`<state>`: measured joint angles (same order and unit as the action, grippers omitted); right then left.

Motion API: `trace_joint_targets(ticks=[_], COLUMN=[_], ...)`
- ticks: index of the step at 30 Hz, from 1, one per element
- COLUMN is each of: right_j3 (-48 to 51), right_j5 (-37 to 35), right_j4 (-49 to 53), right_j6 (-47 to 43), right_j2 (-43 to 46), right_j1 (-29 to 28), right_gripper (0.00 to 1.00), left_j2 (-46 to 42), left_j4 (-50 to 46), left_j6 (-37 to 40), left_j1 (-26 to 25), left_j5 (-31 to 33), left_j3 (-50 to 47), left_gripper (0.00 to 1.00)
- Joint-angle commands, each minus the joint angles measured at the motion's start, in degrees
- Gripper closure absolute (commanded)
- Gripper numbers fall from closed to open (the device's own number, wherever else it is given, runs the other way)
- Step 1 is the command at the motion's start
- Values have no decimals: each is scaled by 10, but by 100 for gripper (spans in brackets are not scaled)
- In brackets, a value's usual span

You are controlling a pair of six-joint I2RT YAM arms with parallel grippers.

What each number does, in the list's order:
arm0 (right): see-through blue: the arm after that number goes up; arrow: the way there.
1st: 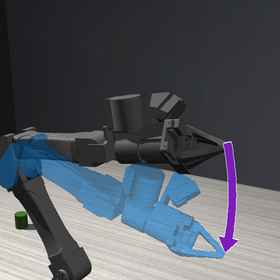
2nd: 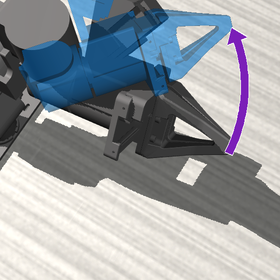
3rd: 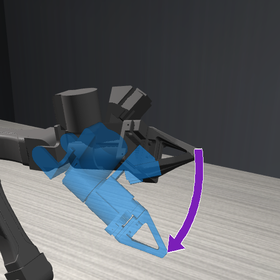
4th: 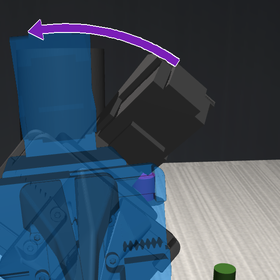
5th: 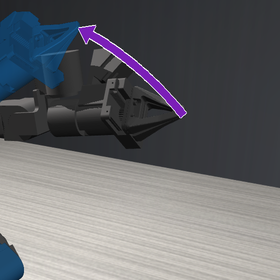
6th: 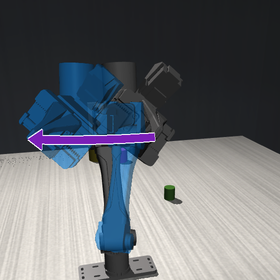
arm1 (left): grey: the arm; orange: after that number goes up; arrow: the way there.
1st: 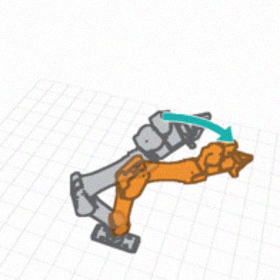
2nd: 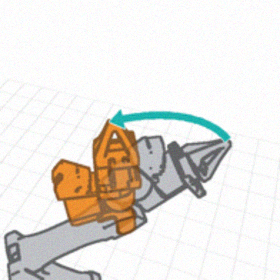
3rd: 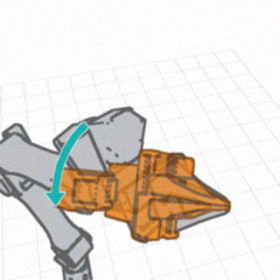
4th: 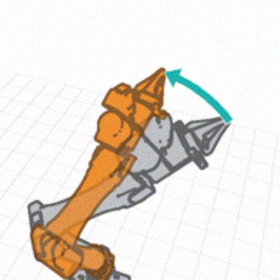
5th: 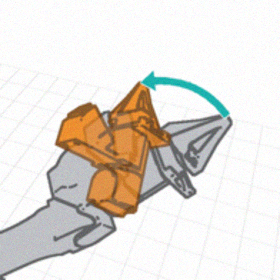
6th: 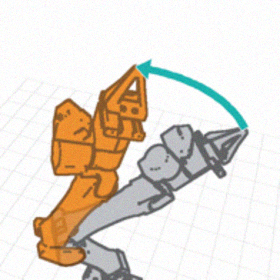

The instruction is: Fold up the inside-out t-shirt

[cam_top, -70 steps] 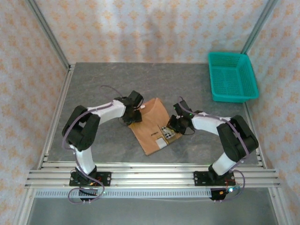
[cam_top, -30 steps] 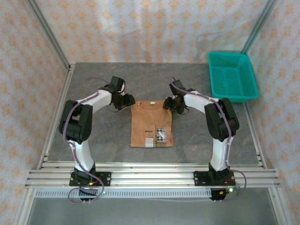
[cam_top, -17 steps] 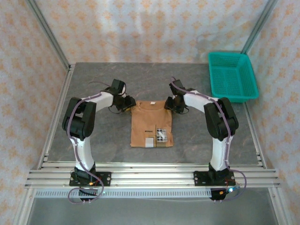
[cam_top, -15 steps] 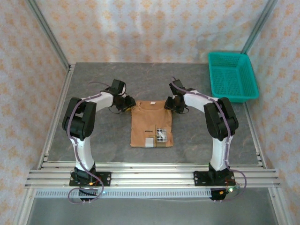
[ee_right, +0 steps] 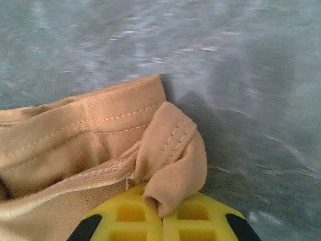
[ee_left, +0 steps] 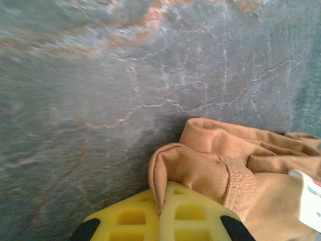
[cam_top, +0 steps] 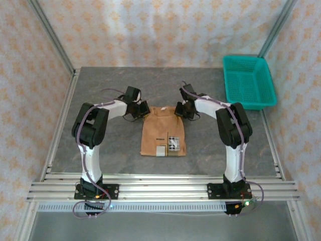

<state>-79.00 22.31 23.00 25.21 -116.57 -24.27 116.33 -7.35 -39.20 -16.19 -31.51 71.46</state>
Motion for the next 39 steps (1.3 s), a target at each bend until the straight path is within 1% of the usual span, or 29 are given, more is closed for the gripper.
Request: trace_joint_targets(ticks=[1,2,9,10,14,16,19,23,26,28,29,30,31,32,33,35,36,39], right_j3=[-2,-2,-23,-27,-44,-49,-51,-56,-70,-83,-87,-92,-97,-101,-104,-111,-112,-117], right_j5=[27,27,49,54,60,67,74,73,66,58,52,45,40,37,36,35,36,40], right_j4=[-10,-7,3,4,15,18,20,22,30,40,44,49,54,58,63,66,67,66], right_j6=[-15,-17,-27,-28,-26,-24,-23,-28,-35,-43,-45,-49,-54,-57,-59,-61,-60,-57], right_j2=[-8,0,58,64,81,82,73,48,19,-3,-10,-17,-22,-24,-28,-31,-32,-34], right_j1=[-10,-9,18,22,29,30,30,32,37,43,46,48,49,49,49,49,49,50], right_gripper=[99,100,100,100,100,100,100,100,100,100,100,100,100,100,100,100,100,100], left_j2=[2,-6,-66,-88,-109,-99,-73,-12,30,54,59,62,62,59,55,52,53,62], left_j4=[0,-9,-66,-73,-106,-130,-141,-139,-141,-145,-145,-144,-144,-144,-144,-153,-158,-170], left_j6=[0,4,18,18,20,22,21,21,28,36,41,49,58,67,81,114,130,157], left_j1=[-10,-10,4,6,9,10,10,10,12,15,16,17,18,17,17,17,17,16], left_j5=[-11,-5,22,25,36,36,29,25,22,27,31,35,43,49,54,63,62,43], left_j3=[12,17,69,77,103,118,127,141,168,191,197,202,205,207,208,211,214,220], left_gripper=[100,100,100,100,100,100,100,100,97,91,85,73,52,39,29,14,11,10])
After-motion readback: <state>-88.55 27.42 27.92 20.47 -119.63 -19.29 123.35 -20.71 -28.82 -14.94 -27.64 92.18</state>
